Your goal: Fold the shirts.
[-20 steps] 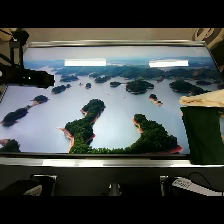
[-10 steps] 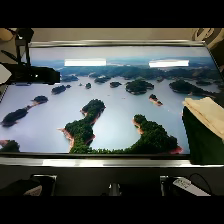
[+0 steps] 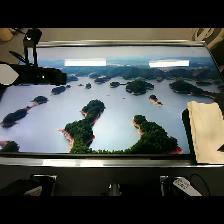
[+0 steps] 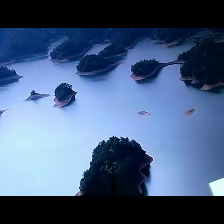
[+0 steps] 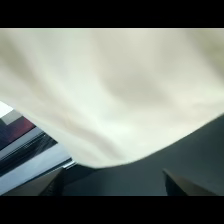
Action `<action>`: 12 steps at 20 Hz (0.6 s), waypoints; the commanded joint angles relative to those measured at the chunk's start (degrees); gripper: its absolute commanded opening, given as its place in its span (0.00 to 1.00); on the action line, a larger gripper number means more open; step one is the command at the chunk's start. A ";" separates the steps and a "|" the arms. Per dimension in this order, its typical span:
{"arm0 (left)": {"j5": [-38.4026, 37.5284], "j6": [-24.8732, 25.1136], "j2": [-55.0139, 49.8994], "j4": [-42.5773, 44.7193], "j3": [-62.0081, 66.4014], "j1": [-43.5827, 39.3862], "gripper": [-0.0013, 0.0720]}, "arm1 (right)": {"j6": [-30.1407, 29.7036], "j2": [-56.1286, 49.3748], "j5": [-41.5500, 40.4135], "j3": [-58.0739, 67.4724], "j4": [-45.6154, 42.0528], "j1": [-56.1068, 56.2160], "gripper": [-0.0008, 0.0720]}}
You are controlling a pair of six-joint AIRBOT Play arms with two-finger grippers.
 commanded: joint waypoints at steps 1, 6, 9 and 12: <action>0.02 0.02 0.15 -2.21 0.13 -0.13 0.05 | -2.71 0.37 -7.78 0.50 0.79 0.00 0.94; 3.43 2.64 -0.28 -0.61 9.31 0.26 0.05 | -8.90 0.37 -23.91 20.81 9.07 6.27 0.91; -3.41 -5.16 -5.40 19.80 15.32 -1.38 0.05 | -9.81 0.24 -26.86 24.90 6.03 24.41 0.83; -19.69 -12.52 -10.73 21.88 15.50 0.02 0.54 | -1.75 -3.76 -20.44 23.89 -3.82 44.13 0.85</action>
